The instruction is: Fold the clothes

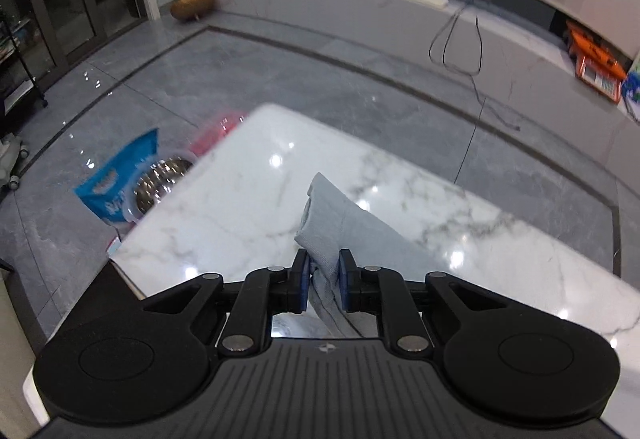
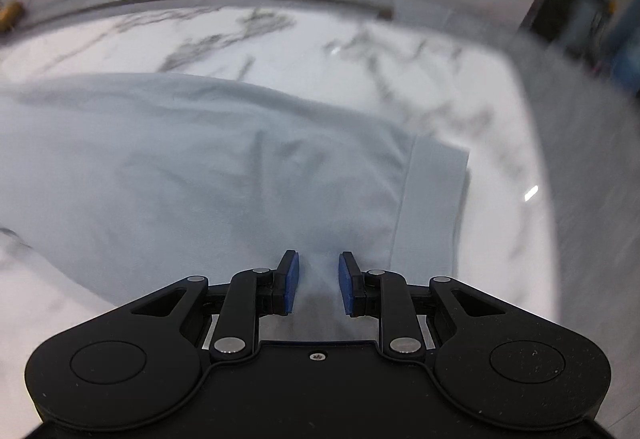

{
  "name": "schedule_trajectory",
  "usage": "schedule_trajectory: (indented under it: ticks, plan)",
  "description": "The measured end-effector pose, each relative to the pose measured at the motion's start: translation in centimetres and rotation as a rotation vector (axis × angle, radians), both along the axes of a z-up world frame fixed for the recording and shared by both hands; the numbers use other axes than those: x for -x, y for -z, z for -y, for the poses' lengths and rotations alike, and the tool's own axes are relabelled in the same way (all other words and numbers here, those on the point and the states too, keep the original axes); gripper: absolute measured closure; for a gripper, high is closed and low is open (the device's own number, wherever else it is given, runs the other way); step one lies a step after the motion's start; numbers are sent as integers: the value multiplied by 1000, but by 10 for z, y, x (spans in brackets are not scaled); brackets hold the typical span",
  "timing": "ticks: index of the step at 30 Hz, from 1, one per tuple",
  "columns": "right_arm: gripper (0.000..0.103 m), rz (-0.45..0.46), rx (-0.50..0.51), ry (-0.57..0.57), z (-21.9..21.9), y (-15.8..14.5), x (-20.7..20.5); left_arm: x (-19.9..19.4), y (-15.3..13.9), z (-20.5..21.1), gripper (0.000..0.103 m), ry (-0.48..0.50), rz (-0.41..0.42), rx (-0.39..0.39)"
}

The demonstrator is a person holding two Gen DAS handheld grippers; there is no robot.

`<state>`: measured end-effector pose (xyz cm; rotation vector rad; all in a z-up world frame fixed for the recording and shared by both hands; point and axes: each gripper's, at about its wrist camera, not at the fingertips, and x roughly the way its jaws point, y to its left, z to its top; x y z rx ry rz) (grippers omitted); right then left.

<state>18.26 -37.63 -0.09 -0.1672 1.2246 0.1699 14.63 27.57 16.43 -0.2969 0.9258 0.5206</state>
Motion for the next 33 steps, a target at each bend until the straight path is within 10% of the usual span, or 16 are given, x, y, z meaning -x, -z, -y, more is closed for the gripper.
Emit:
schedule_trajectory:
  ticks: [12, 23, 33]
  plan:
    - [81, -222, -11, -74, -45, -2, 124, 22, -25, 13, 90, 52, 73, -8]
    - [69, -50, -179, 293, 60, -29, 137, 7, -15, 30, 90, 77, 64, -37]
    - [67, -45, -300, 366, 81, -9, 117, -1, -1, 25, 90, 64, 19, -59]
